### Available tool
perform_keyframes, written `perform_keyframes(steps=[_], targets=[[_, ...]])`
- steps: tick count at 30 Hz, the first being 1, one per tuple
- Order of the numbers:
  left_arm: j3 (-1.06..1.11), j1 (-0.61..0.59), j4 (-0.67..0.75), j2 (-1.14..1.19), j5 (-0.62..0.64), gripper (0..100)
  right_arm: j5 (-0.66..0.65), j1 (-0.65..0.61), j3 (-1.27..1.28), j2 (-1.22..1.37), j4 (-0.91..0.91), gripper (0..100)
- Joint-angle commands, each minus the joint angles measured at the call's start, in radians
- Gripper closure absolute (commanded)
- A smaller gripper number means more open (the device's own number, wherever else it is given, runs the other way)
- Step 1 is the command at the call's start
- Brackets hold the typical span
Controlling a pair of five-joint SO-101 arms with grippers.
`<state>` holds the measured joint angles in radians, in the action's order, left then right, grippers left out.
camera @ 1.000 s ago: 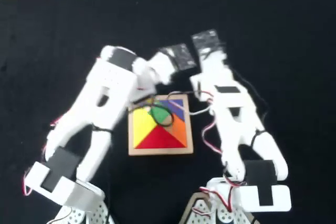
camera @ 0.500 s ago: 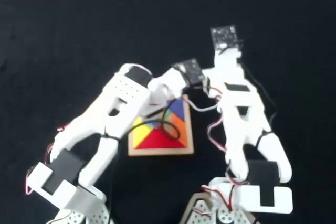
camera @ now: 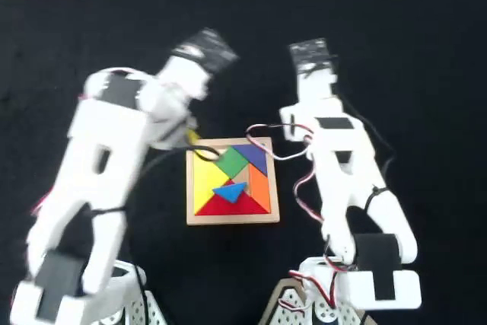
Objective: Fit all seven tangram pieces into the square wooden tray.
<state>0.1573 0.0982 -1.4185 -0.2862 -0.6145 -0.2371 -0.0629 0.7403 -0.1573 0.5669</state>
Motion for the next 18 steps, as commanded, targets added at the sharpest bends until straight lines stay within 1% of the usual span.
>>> perform_keyframes(steps=[1, 3, 5, 6, 9, 12, 14, 18], targets=[[0.108, -0.148, 0.023, -0.172, 0.015, 72, -0.087, -0.141, -0.061, -0.113, 0.199, 98.7], [0.288, -0.206, 0.138, -0.242, 0.092, 72, -0.158, -0.226, -0.051, -0.166, 0.296, 98.7], [0.492, -0.268, 0.308, -0.301, 0.189, 72, -0.207, -0.279, -0.036, -0.206, 0.371, 98.7], [0.590, -0.297, 0.393, -0.325, 0.245, 72, -0.212, -0.298, -0.025, -0.217, 0.402, 98.7], [0.862, -0.363, 0.609, -0.404, 0.423, 72, -0.183, -0.345, -0.010, -0.223, 0.485, 98.7], [1.044, -0.392, 0.766, -0.468, 0.546, 72, -0.110, -0.430, -0.008, -0.217, 0.554, 98.7], [1.101, -0.398, 0.813, -0.505, 0.574, 72, -0.075, -0.496, -0.007, -0.211, 0.572, 98.7], [1.122, -0.409, 0.795, -0.537, 0.572, 72, -0.049, -0.580, -0.021, -0.202, 0.600, 98.7]])
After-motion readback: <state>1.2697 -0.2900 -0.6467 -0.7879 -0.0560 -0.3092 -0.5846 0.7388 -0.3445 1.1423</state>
